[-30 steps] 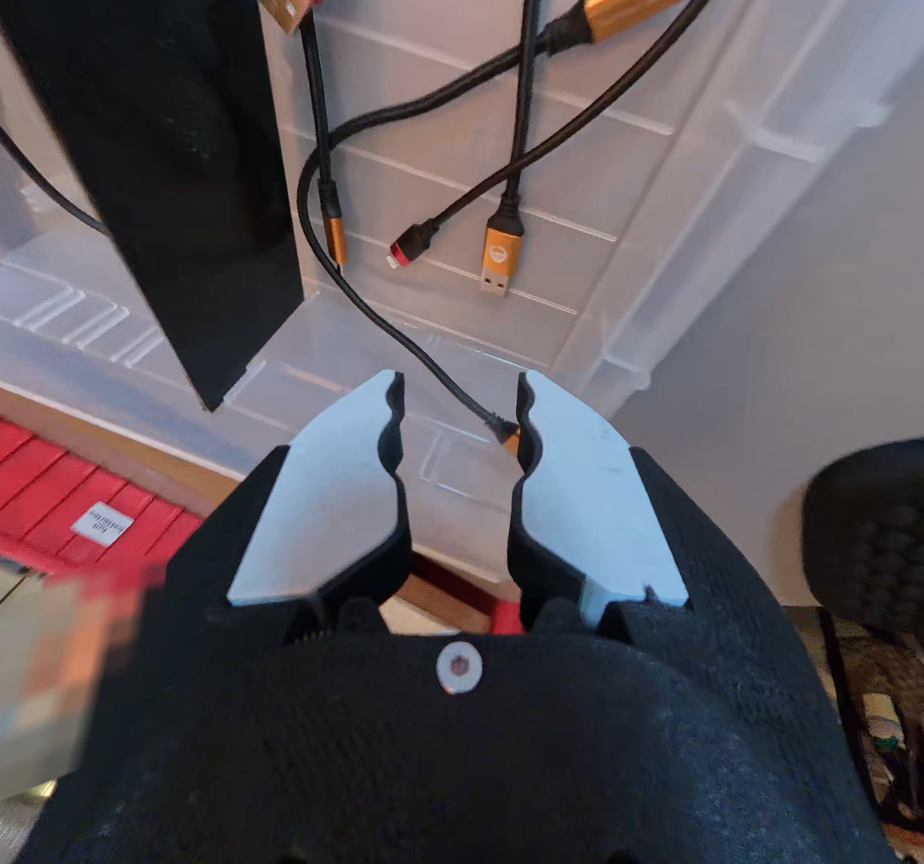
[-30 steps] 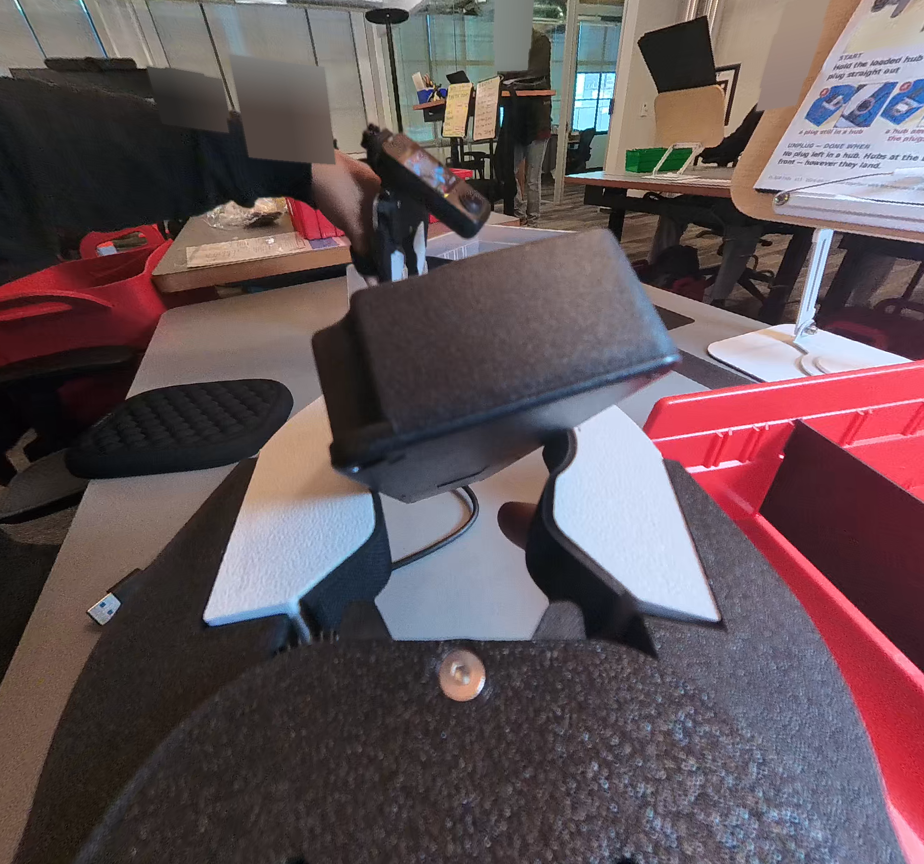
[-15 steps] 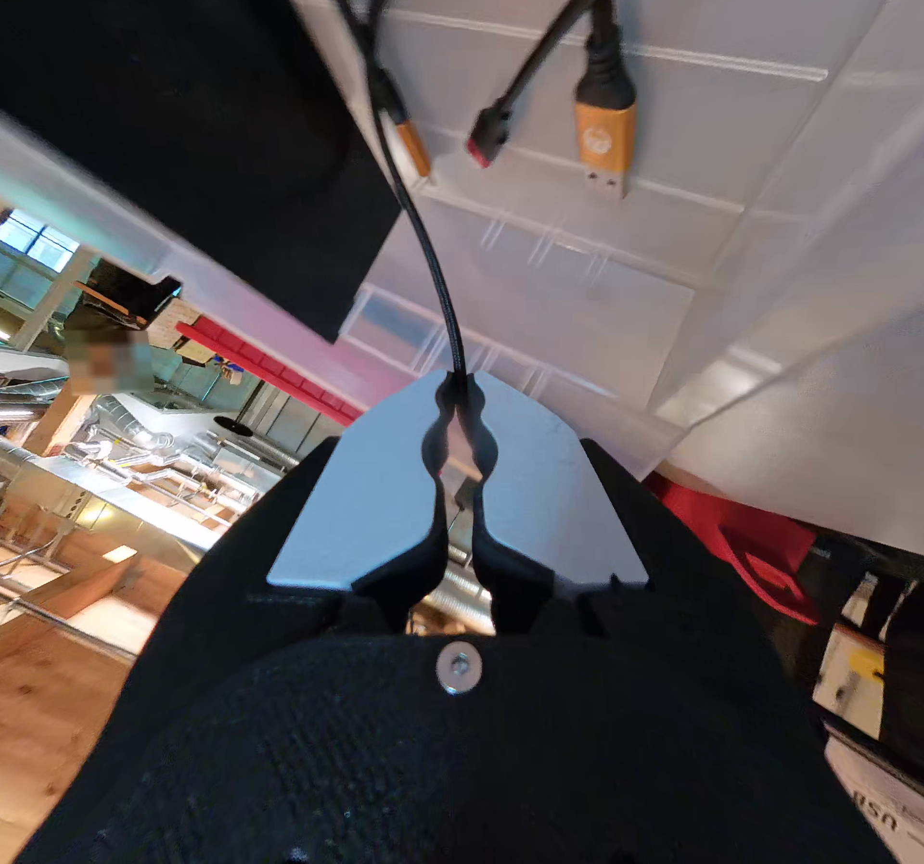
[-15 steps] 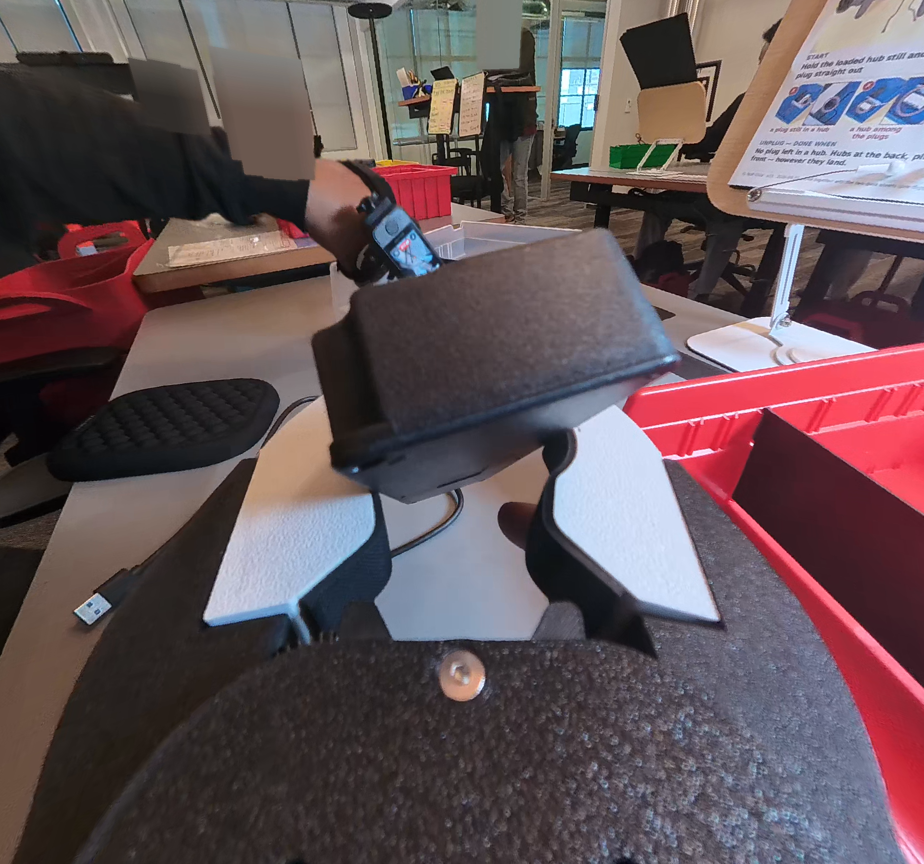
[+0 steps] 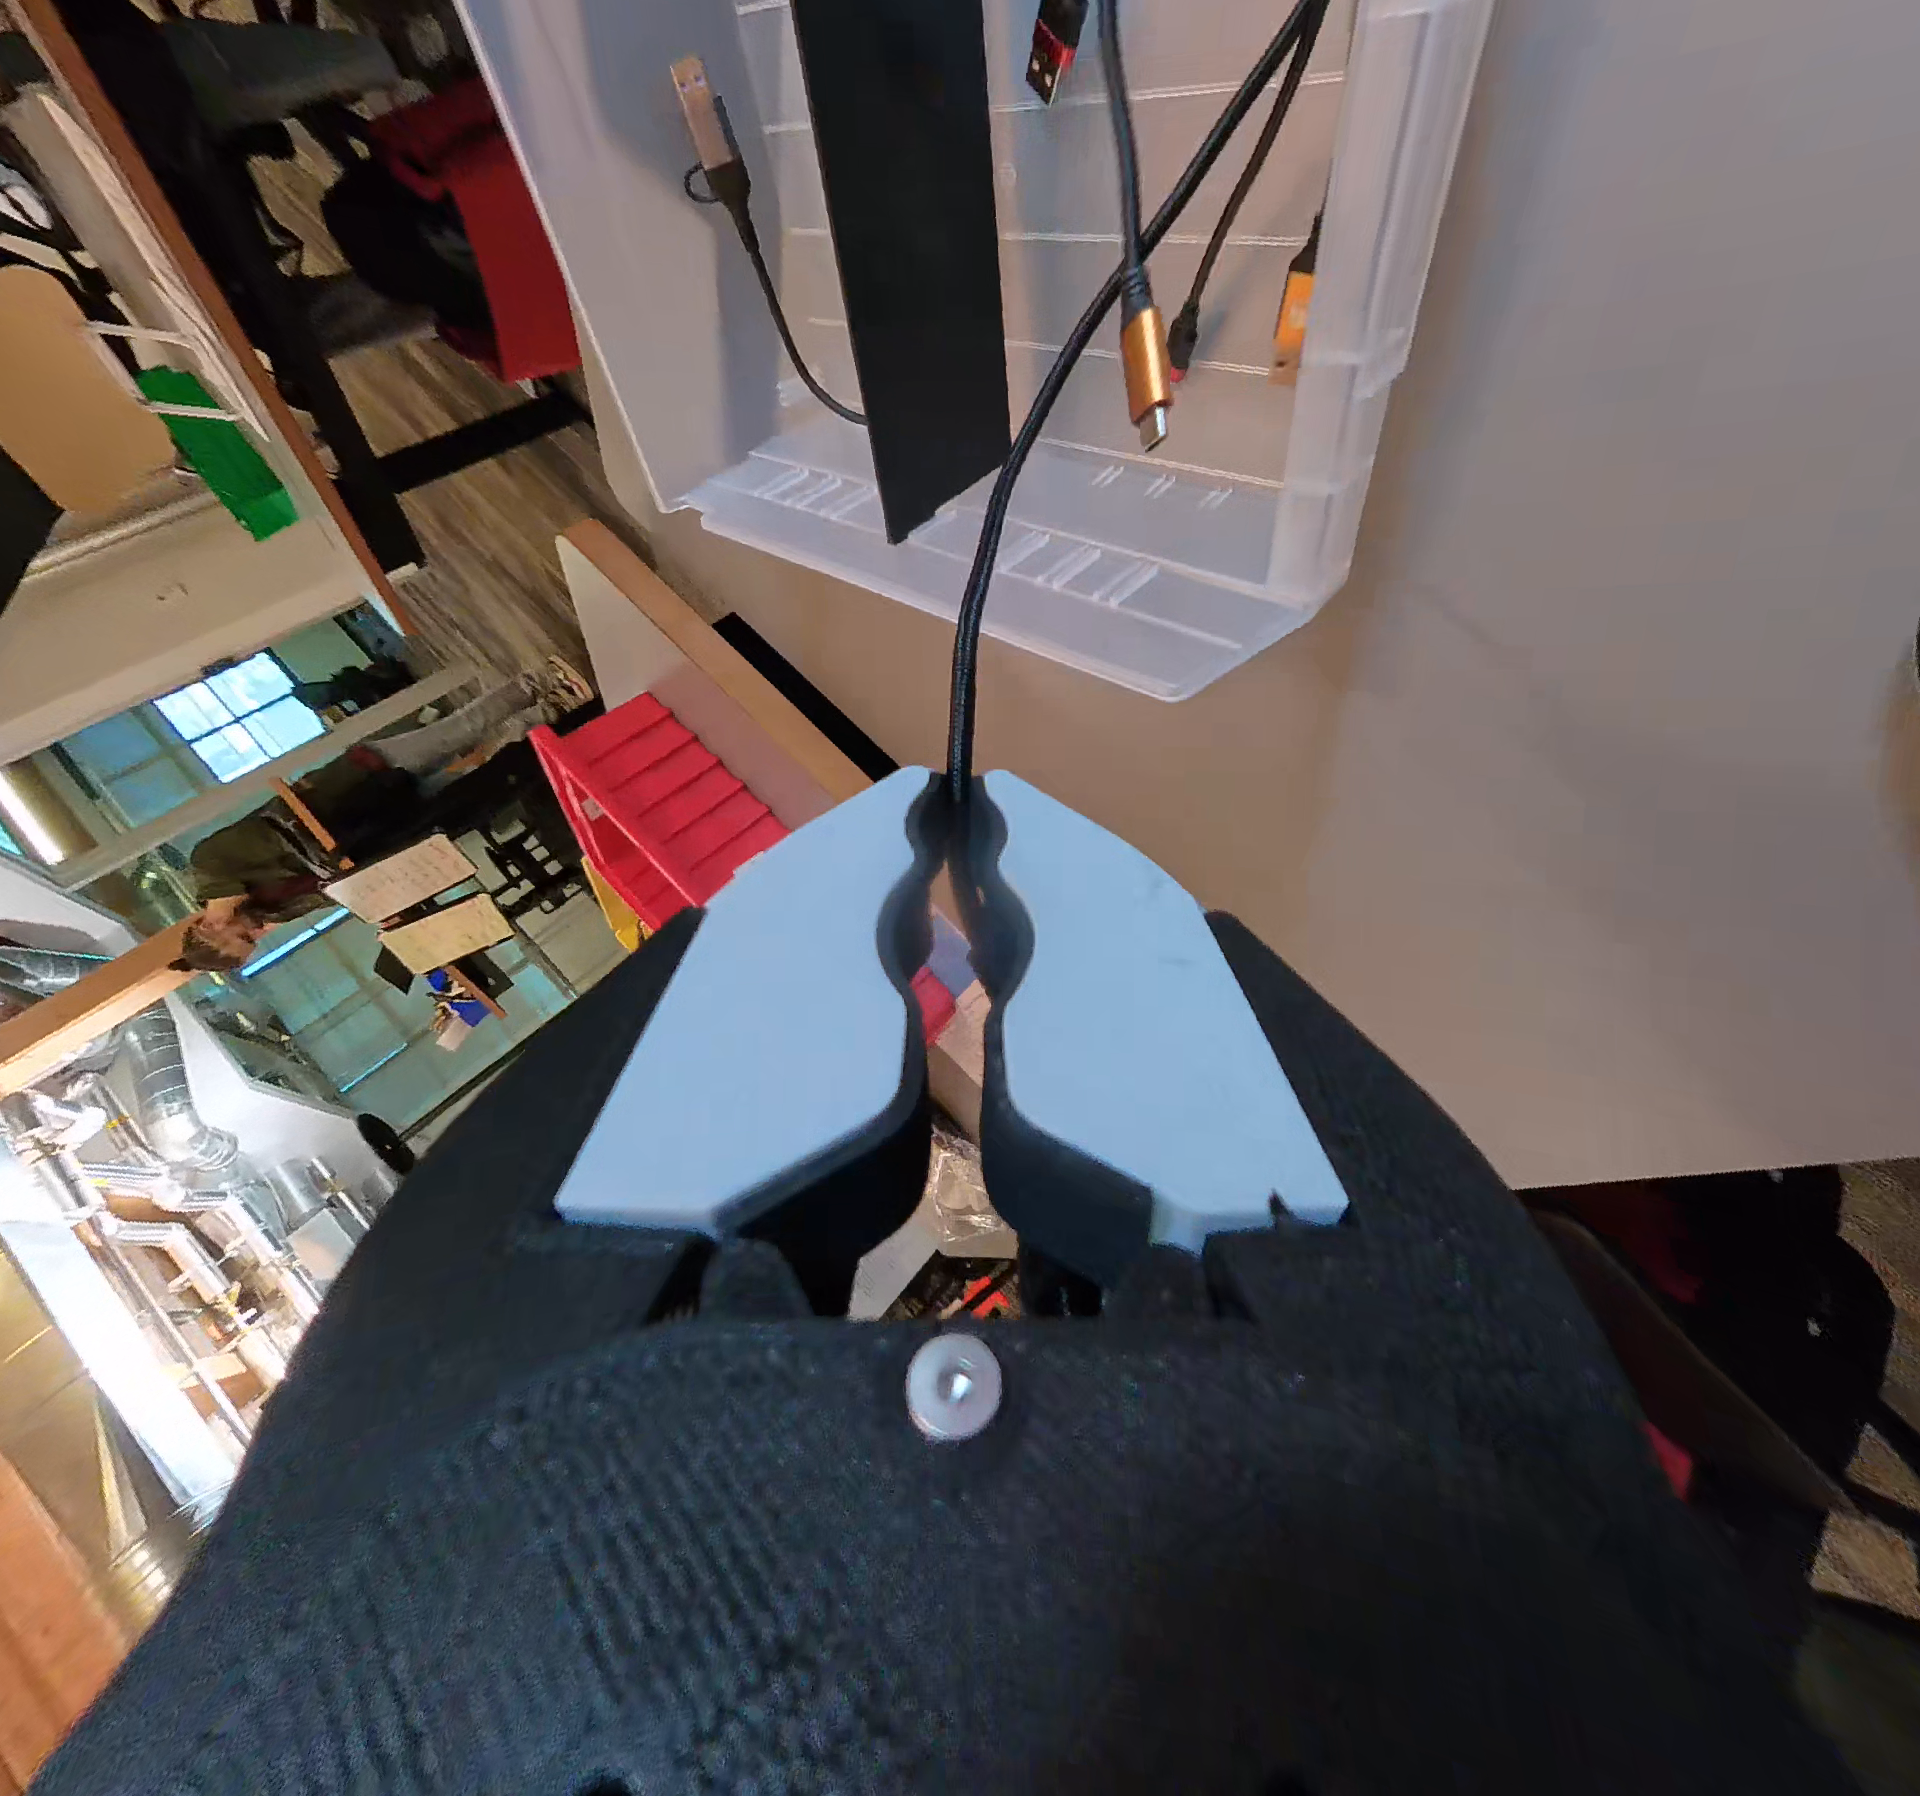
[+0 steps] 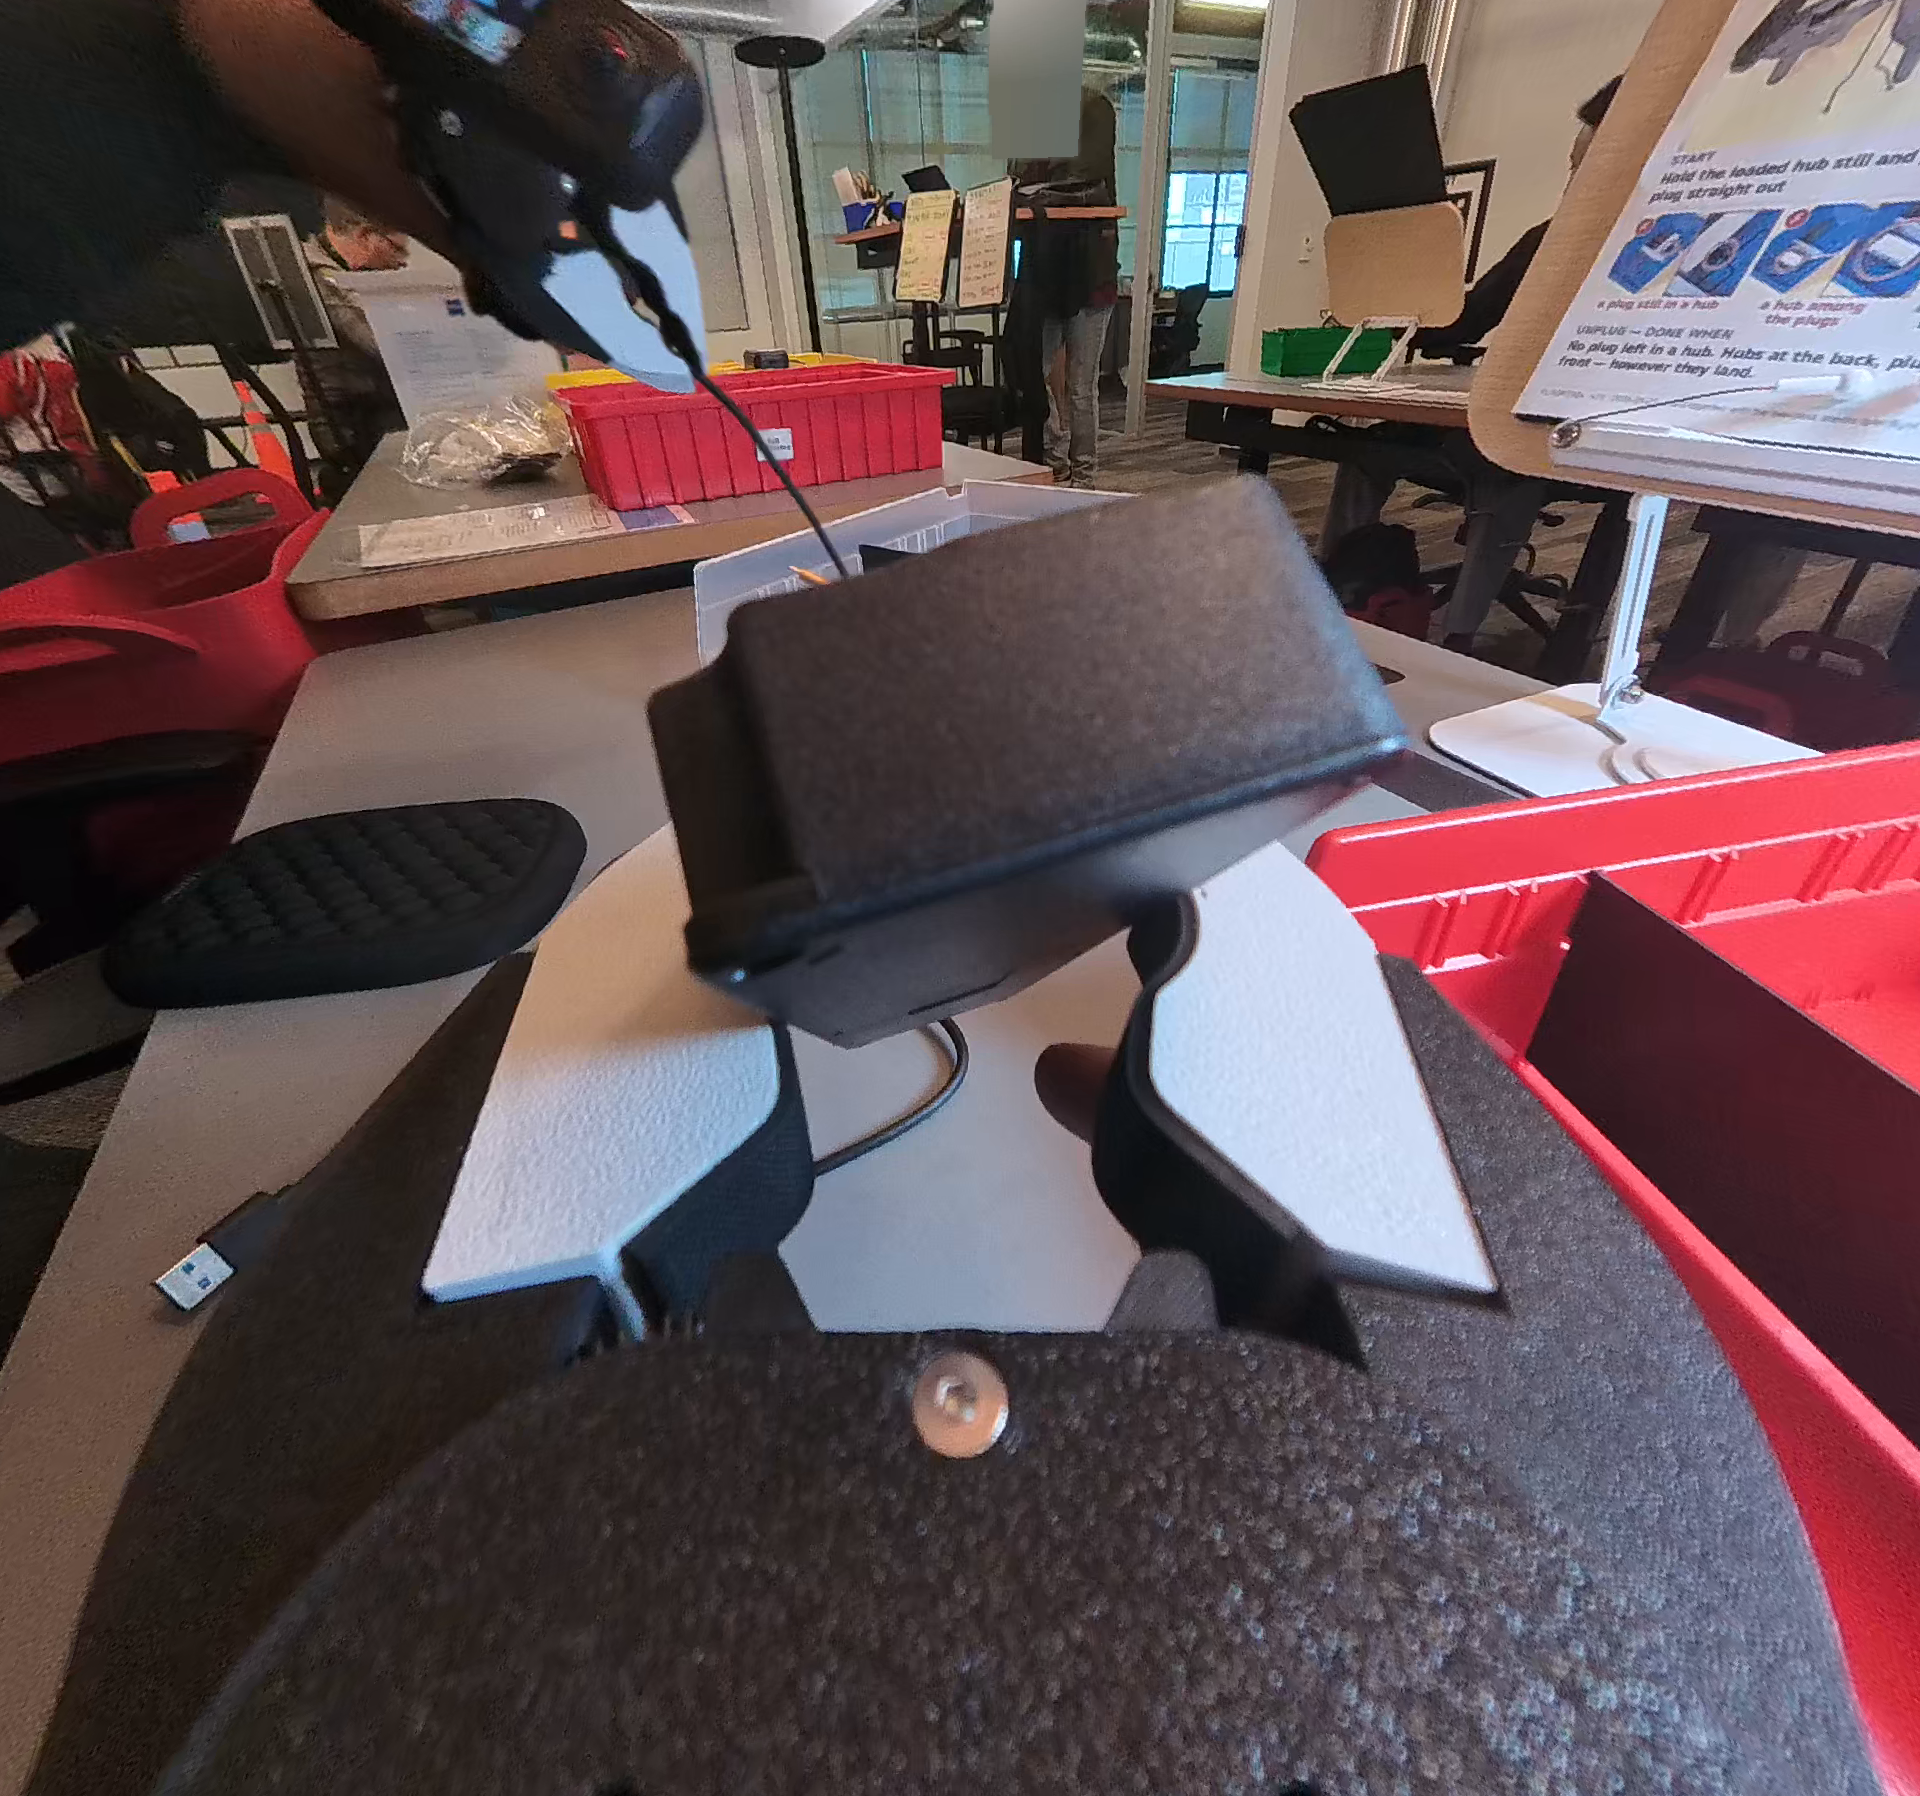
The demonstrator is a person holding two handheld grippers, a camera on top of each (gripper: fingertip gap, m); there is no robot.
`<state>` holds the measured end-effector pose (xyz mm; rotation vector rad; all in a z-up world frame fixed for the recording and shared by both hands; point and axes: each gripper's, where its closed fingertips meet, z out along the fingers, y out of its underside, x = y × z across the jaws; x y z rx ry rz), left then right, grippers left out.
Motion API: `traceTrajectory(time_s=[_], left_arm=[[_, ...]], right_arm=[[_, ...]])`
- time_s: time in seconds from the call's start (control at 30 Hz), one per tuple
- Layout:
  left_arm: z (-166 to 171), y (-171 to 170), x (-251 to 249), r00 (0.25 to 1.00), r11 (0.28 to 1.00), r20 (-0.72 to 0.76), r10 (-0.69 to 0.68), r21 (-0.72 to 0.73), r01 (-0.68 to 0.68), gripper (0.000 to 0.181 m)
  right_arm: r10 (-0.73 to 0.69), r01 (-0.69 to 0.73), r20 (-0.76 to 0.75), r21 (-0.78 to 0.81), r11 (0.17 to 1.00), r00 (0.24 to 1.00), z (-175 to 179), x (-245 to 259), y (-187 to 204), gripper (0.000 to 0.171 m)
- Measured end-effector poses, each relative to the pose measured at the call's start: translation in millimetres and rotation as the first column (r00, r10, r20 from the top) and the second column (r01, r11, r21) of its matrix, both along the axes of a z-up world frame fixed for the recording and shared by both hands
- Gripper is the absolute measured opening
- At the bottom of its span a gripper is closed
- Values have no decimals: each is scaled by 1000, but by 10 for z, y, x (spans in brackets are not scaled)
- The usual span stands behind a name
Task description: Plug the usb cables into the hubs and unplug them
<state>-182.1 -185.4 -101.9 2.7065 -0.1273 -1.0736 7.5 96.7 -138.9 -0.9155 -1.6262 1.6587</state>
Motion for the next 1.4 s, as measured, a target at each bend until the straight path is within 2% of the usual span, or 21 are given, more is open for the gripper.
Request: traceTrajectory(time_s=[0.27,0.4,0.43,0.53,0.6,0.73,0.83,0.9,0.97,1.03,1.1,1.2,1.23,1.3,1.4], left_arm=[[163,-111,434,997,997,-49,-52,48,54,4],[226,-133,657,997,991,-23,-69,110,71,4],[219,-130,731,997,988,11,-74,138,71,4],[24,-95,1050,963,965,256,-85,261,15,4],[-281,-123,1263,884,955,460,-80,289,-64,4],[-942,-82,1599,648,899,758,-69,329,-290,4],[-1075,238,1954,419,804,877,-235,417,-423,5],[-989,463,2147,334,750,860,-385,503,-430,10],[-856,597,2277,294,723,816,-498,578,-378,18],[-774,640,2285,321,705,743,-587,664,-248,23],[-786,621,2198,382,693,669,-638,715,-94,21],[-1045,522,2051,495,712,564,-661,680,175,22],[-1160,488,2087,490,711,548,-678,658,248,22],[-1369,454,2300,427,686,544,-723,638,349,24],[-1619,448,2610,311,591,507,-804,617,521,24]], right_arm=[[-9,9,0,-6,1000,1000,-1,-9,15,68],[-11,11,3,-4,1000,1000,-13,-14,19,68],[-12,12,3,-5,1000,1000,-12,-13,20,68],[-12,12,3,-6,1000,1000,-12,-15,24,68],[-14,14,2,-3,1000,1000,-11,-14,26,68],[-18,18,-8,-3,1000,1000,17,2,38,68],[-22,22,-3,-6,1000,1000,2,-7,50,68],[-24,24,5,-6,1000,1000,-21,-19,54,68],[-26,26,11,-5,1000,1000,-41,-30,58,68],[-29,29,15,-6,1000,999,-53,-36,66,68],[-32,32,15,-7,999,999,-54,-37,76,68],[-35,35,12,-6,999,999,-46,-35,90,68],[-35,35,11,-6,999,999,-47,-36,91,68],[-34,34,14,-6,999,999,-56,-40,92,68],[-32,32,23,-4,999,999,-85,-52,81,68]])
